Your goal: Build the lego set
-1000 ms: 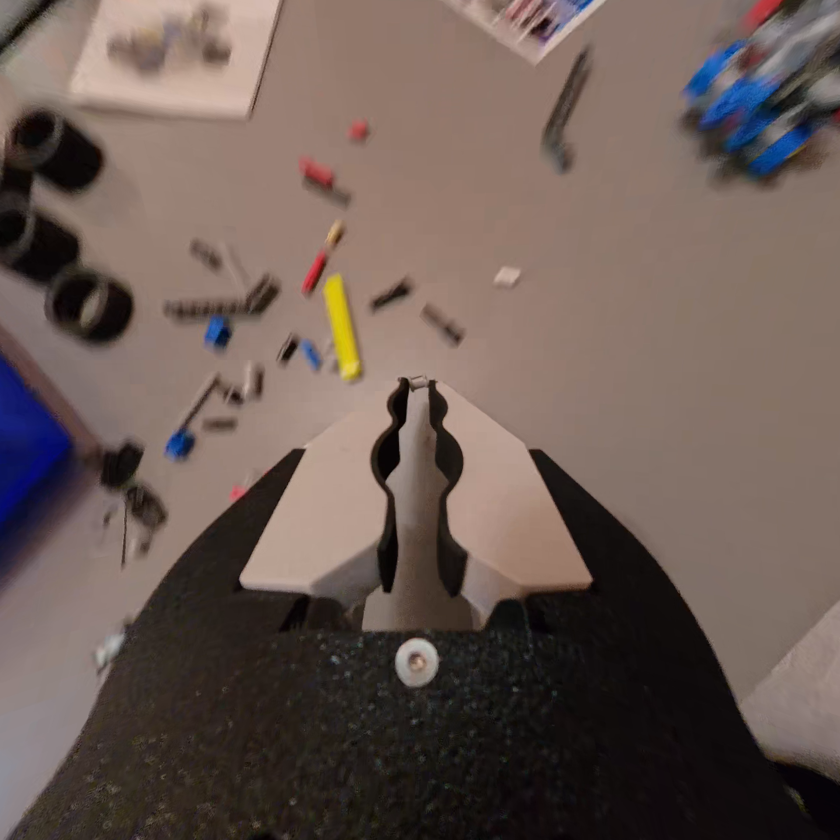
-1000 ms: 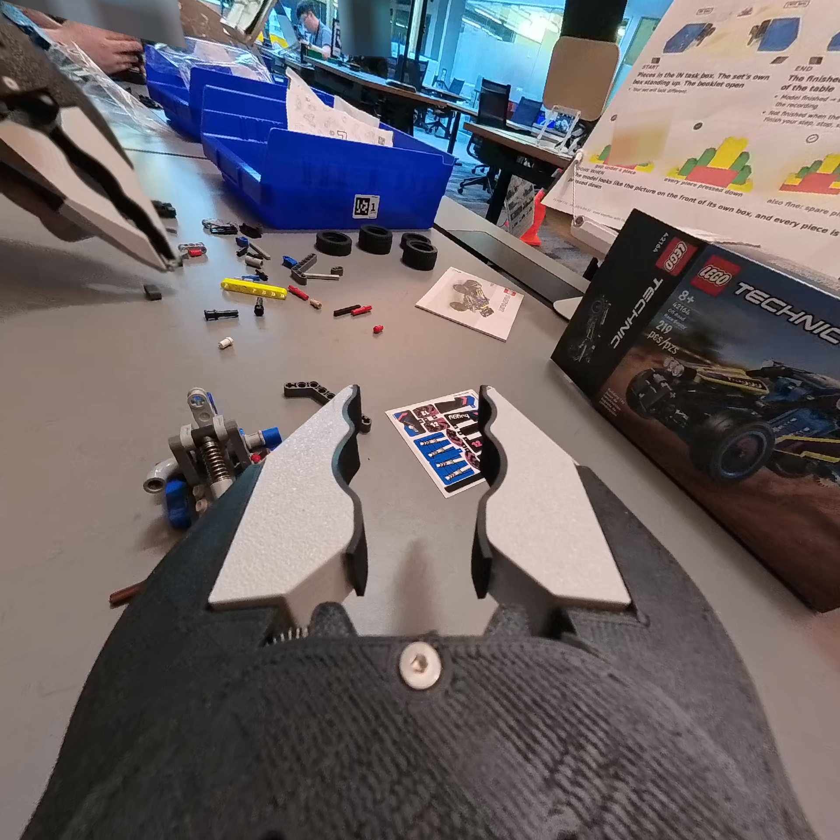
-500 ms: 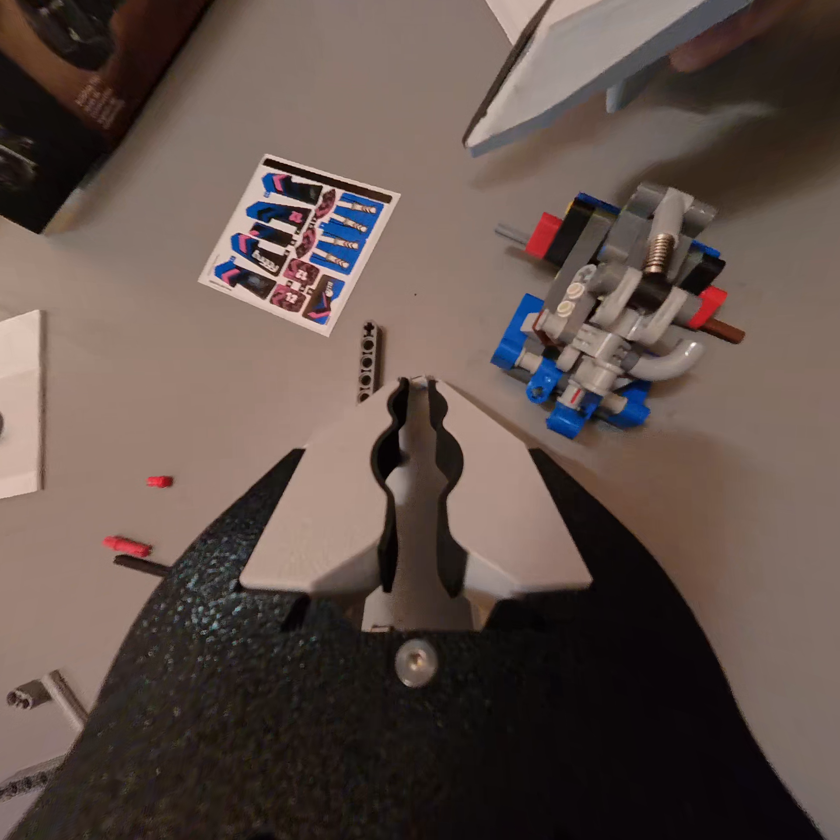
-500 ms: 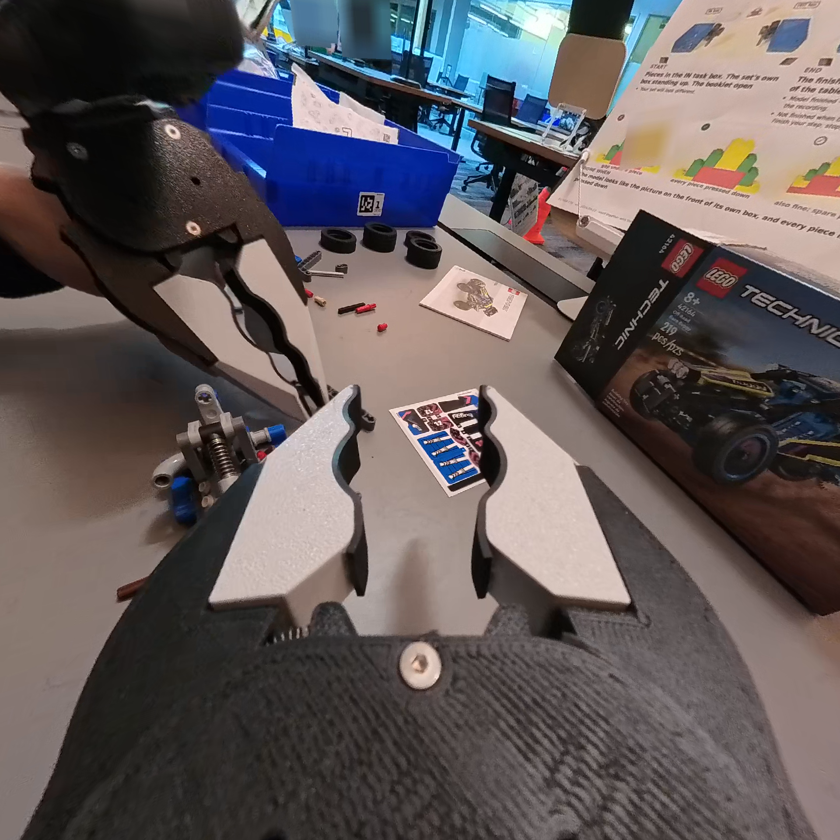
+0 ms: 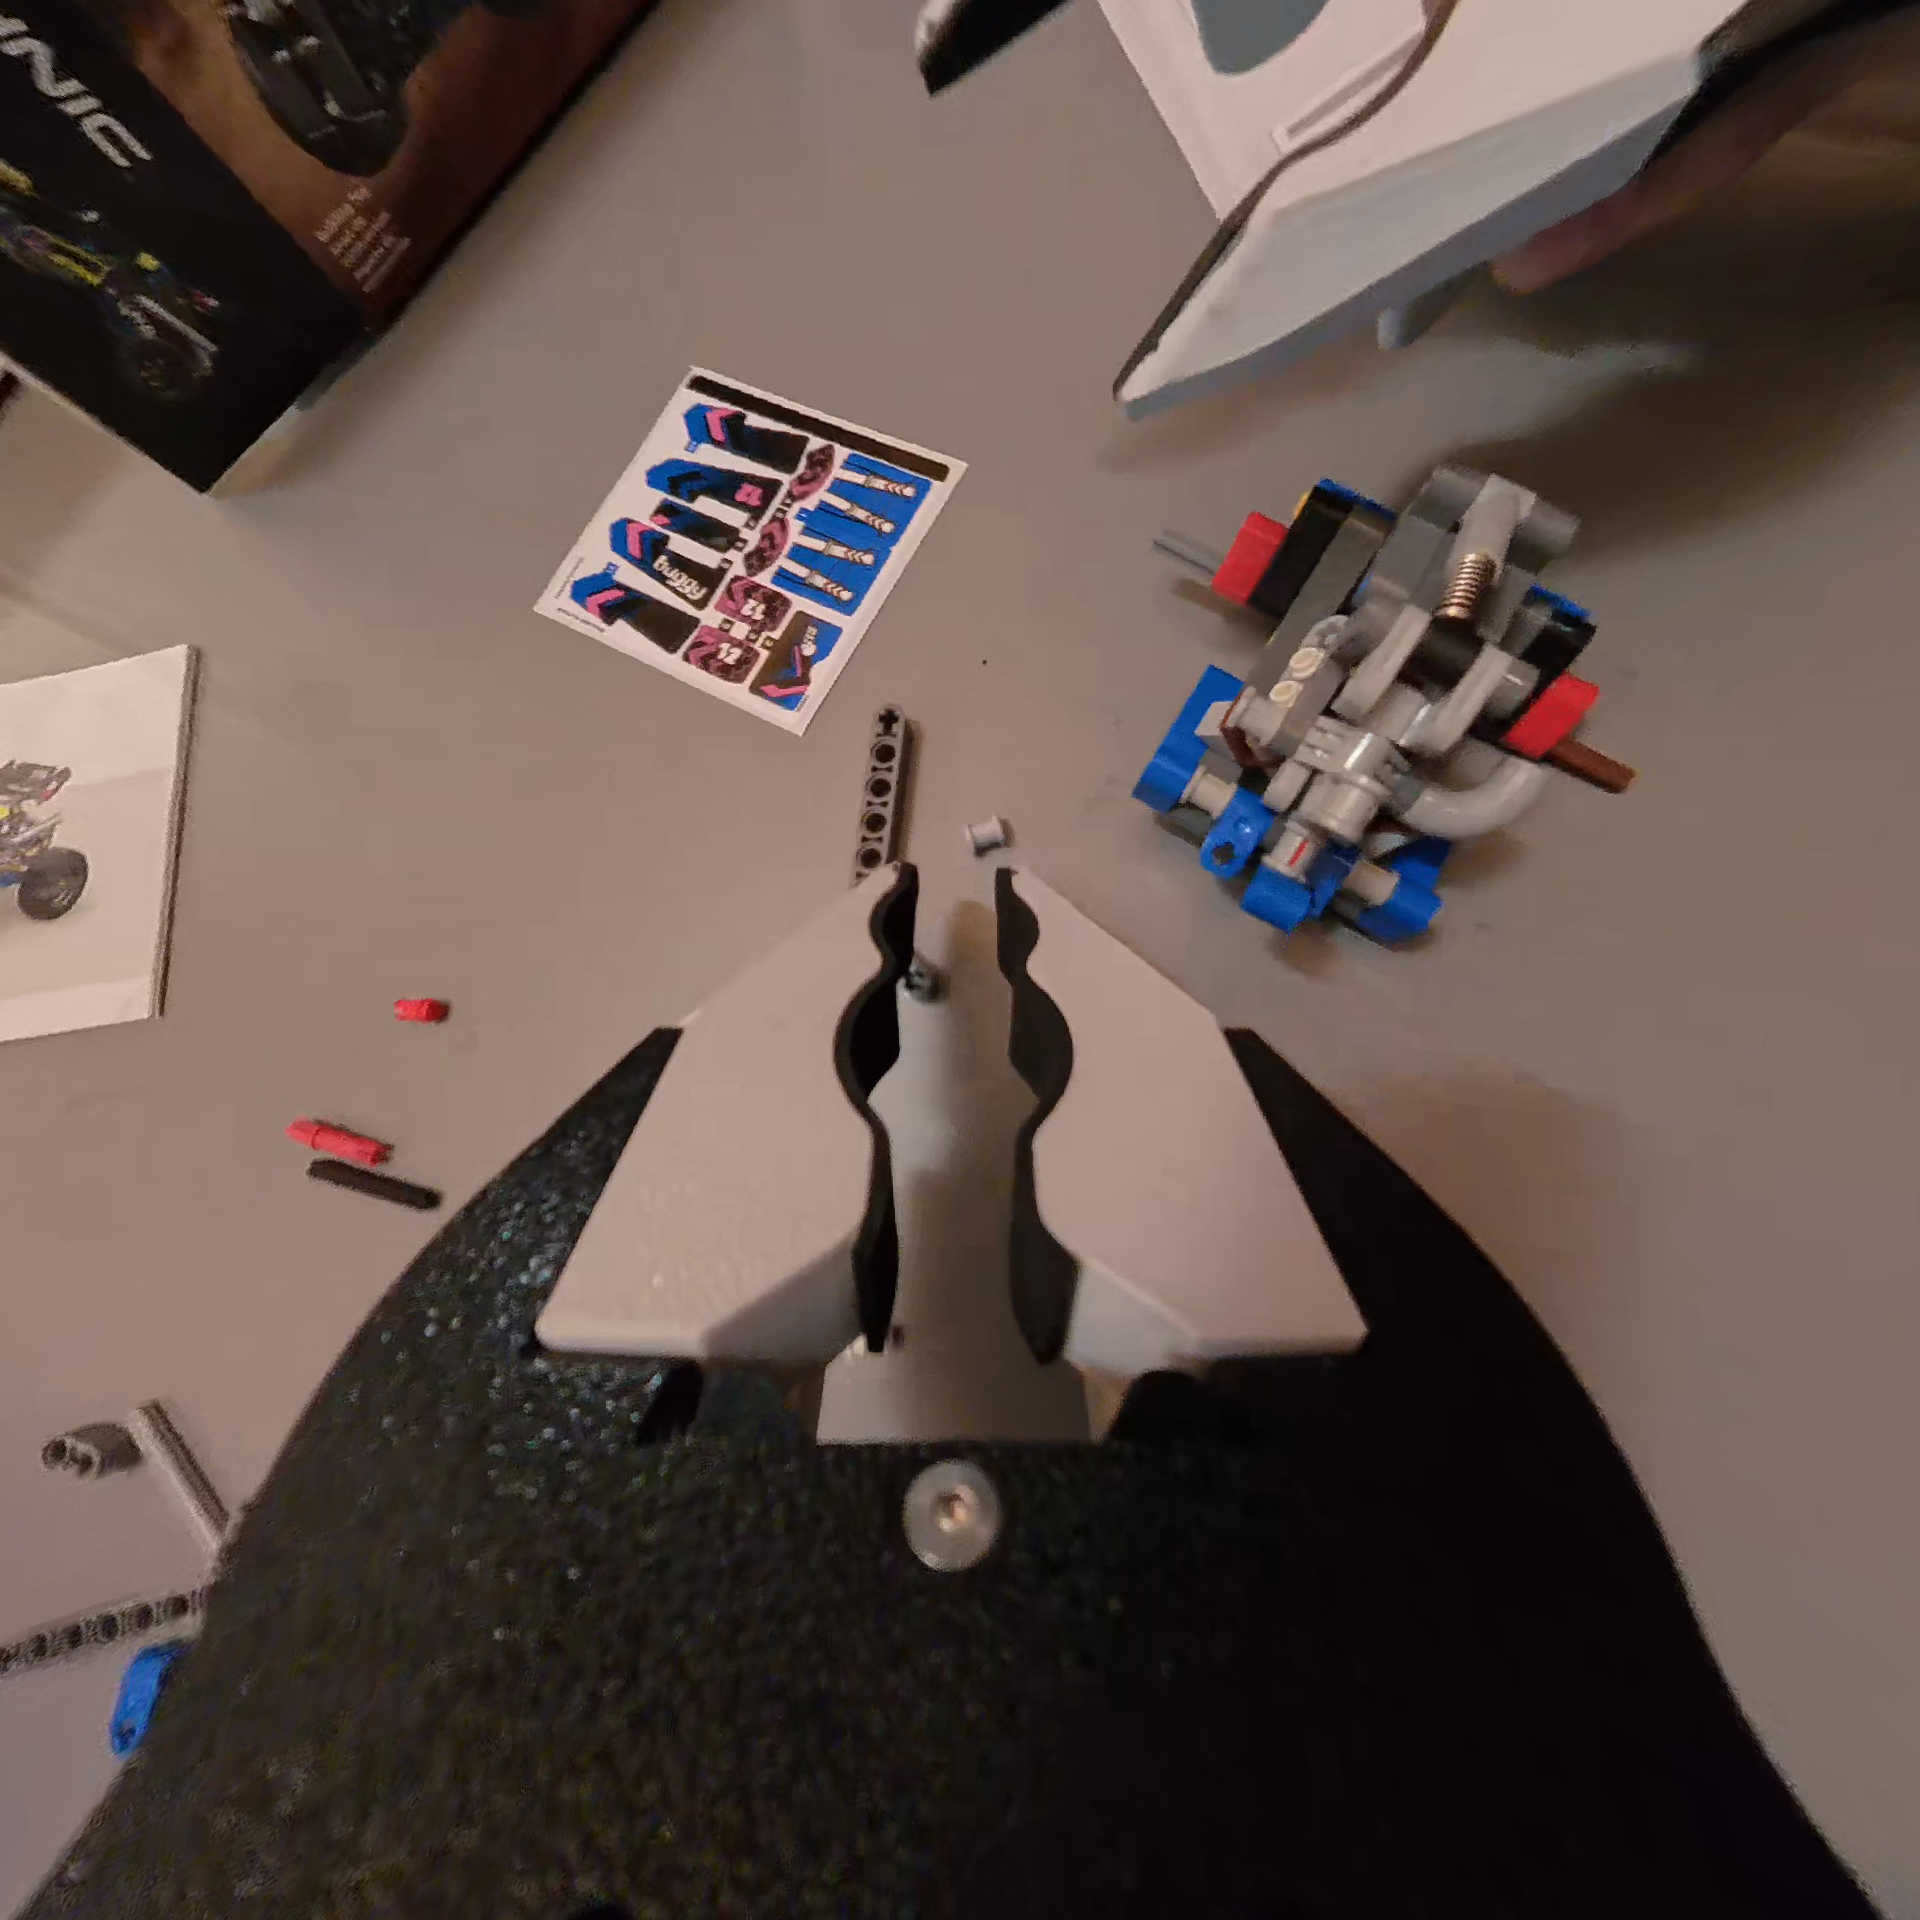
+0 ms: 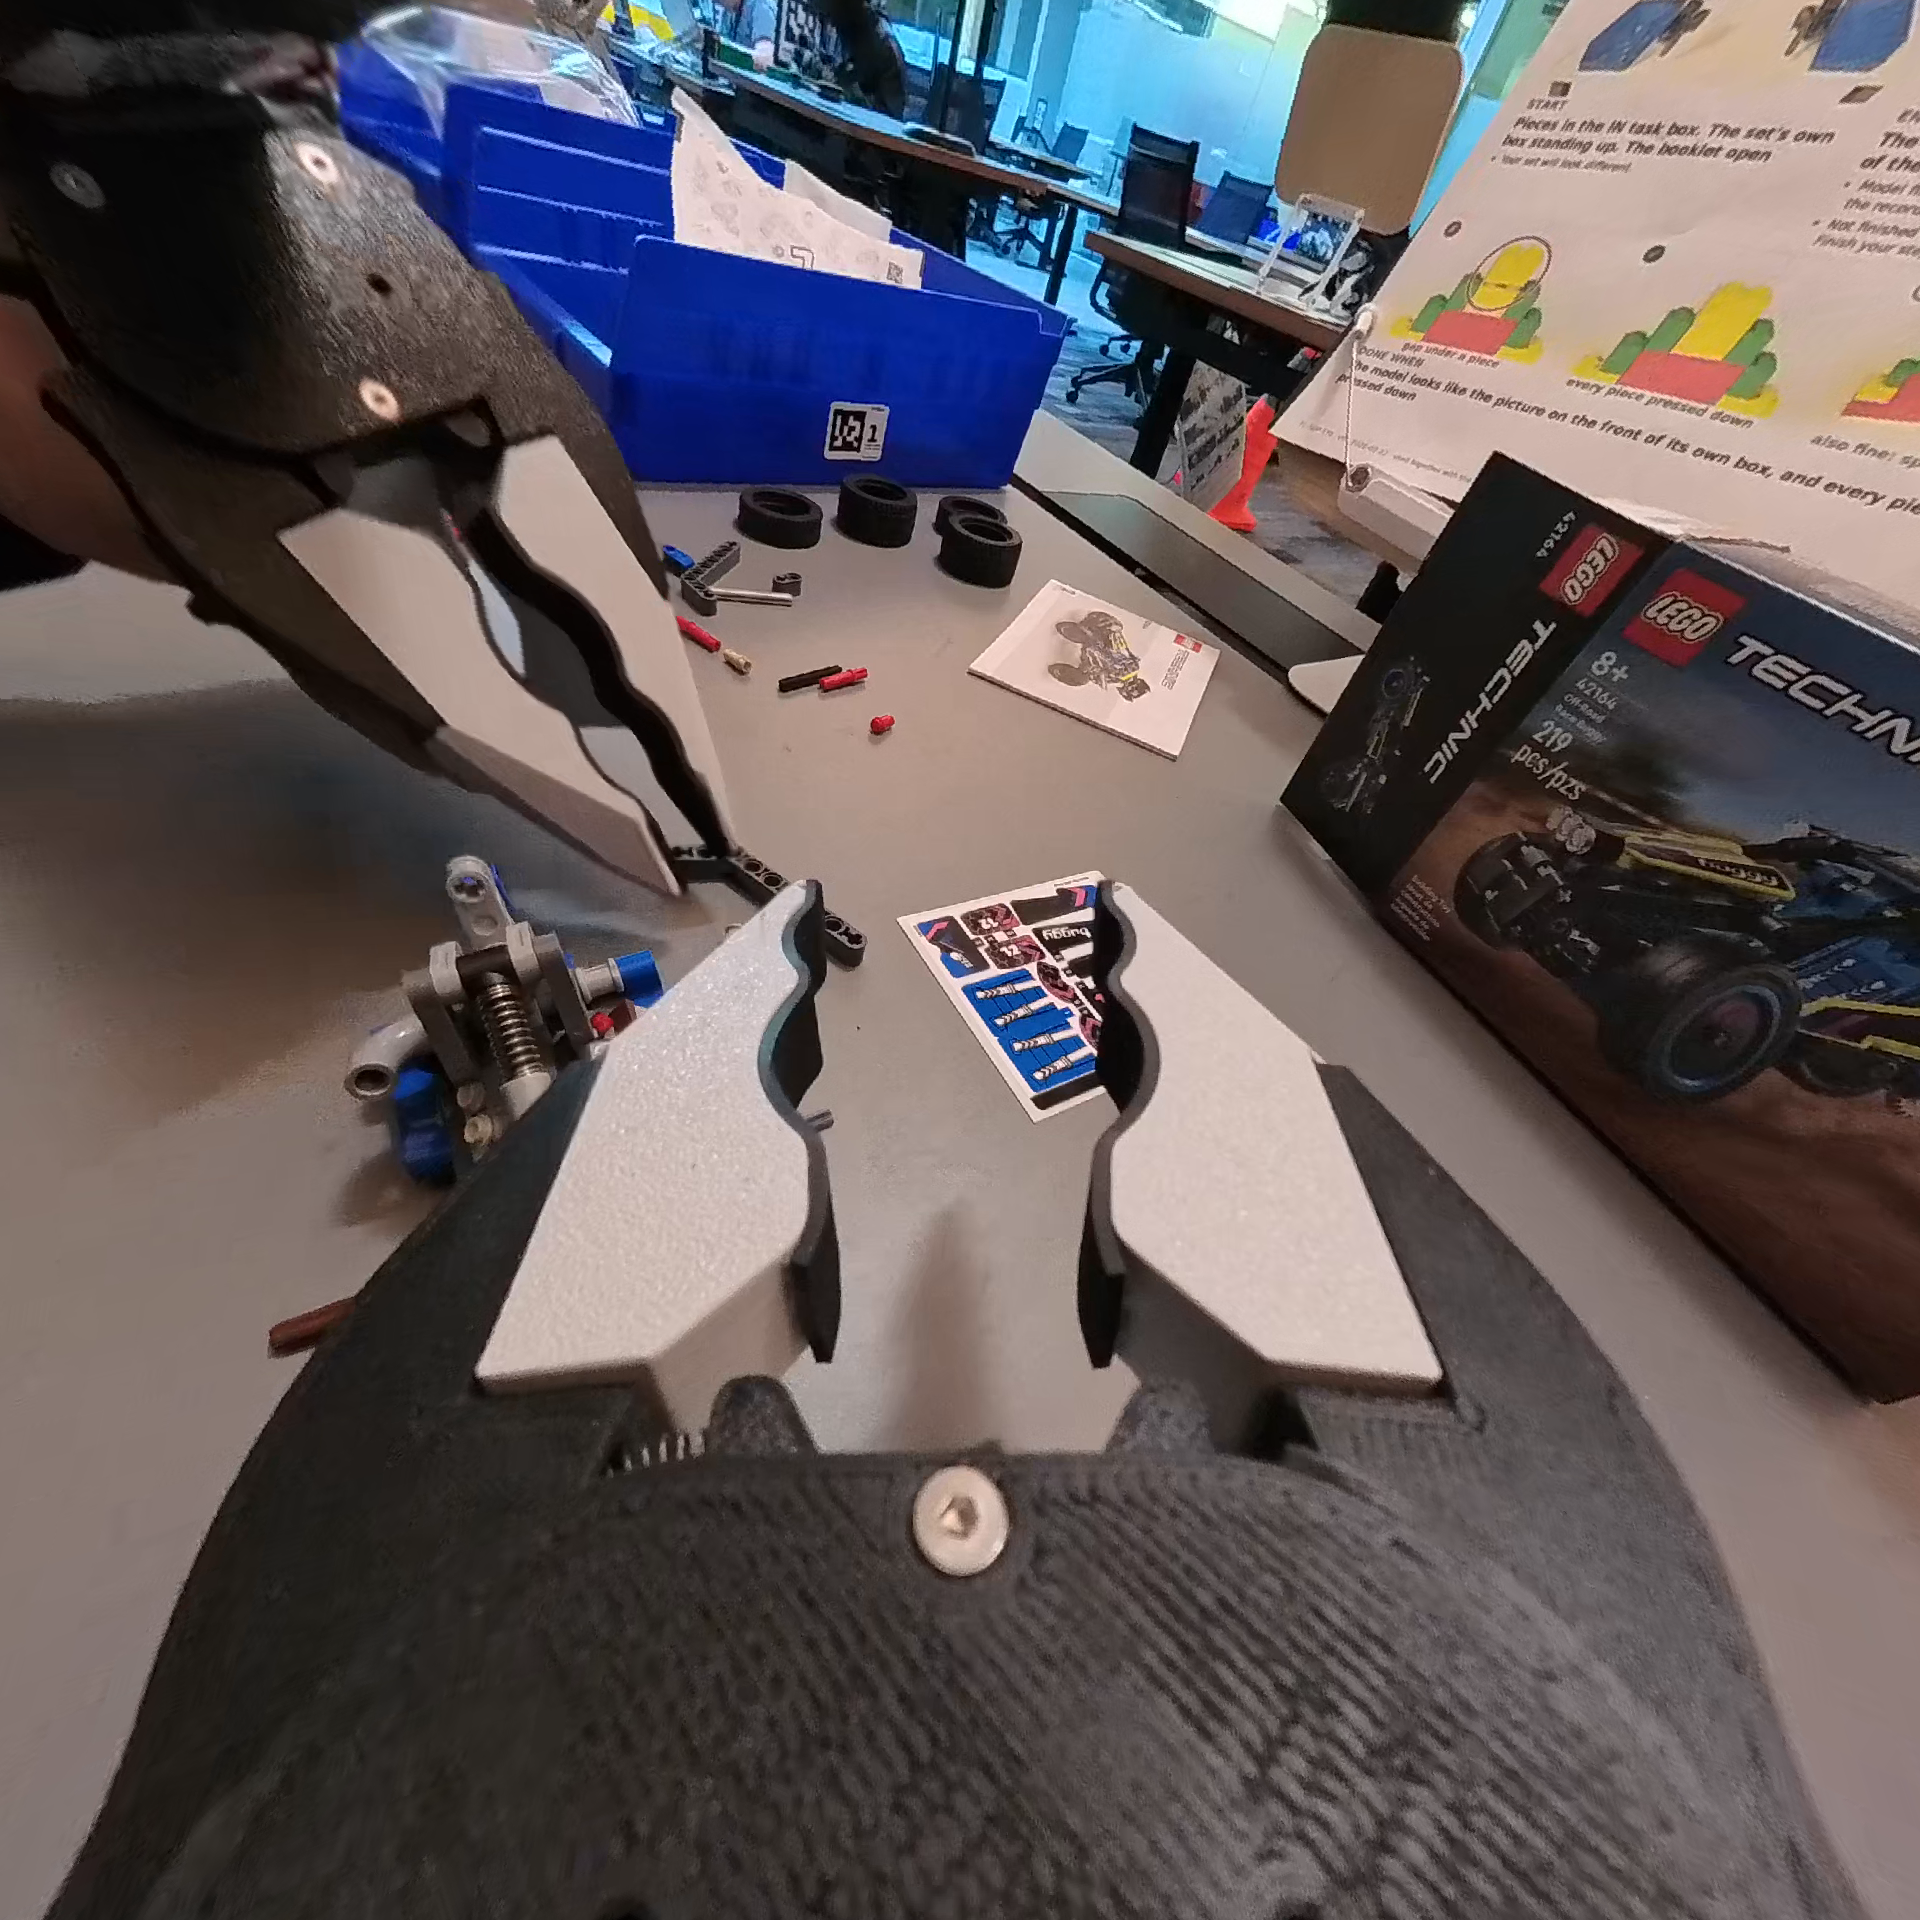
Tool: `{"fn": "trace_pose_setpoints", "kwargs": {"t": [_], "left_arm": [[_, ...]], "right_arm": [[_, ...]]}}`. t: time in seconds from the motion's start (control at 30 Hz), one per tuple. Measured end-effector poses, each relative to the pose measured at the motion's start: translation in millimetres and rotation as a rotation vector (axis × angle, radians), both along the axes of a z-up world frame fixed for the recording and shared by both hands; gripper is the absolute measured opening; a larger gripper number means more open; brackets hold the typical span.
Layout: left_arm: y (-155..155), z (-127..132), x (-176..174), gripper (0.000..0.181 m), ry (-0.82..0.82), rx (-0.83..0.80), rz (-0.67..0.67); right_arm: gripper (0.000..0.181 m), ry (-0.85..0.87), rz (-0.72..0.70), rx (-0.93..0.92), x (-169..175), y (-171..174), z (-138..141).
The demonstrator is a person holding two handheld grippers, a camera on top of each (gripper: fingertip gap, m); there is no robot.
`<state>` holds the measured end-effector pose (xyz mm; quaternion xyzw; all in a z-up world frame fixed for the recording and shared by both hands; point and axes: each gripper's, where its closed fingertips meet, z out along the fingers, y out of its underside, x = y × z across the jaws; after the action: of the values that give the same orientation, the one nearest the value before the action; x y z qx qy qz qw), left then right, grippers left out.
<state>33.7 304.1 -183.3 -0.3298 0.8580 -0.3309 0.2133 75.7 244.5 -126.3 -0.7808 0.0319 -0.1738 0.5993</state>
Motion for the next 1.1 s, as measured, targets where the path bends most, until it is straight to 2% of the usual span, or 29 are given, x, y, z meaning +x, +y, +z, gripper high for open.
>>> {"fn": "trace_pose_setpoints", "kwargs": {"t": [0.1,0.2,0.43,0.57,0.7,0.97,1.07,1.1], "left_arm": [[17,10,-7,0.014,-0.019,-0.028,0.042],[50,25,-12,0.014,-0.066,-0.034,0.148],[178,66,-30,0.014,-0.214,-0.054,0.656],[225,65,-46,0.014,-0.222,-0.113,0.827],[234,43,-45,0.016,-0.119,-0.118,0.797],[233,-2,-5,0.024,0.075,0.024,0.600],[233,-17,3,0.021,0.134,0.002,0.598],[230,-19,4,0.013,0.146,-0.021,0.586]], "right_arm": [[0.050,0.000,-0.001,-0.004,0,0,-1],[0.050,-0.002,-0.007,-0.001,1,-1,0],[0.049,-0.006,-0.018,0.001,3,-1,0],[0.049,-0.010,-0.027,-0.005,5,-1,-1],[0.048,-0.007,-0.033,-0.005,7,-2,-1],[0.048,-0.031,-0.013,-0.011,3,1,-1],[0.048,-0.046,-0.010,-0.023,3,1,-3],[0.048,-0.047,-0.010,-0.023,3,1,-3]]}}
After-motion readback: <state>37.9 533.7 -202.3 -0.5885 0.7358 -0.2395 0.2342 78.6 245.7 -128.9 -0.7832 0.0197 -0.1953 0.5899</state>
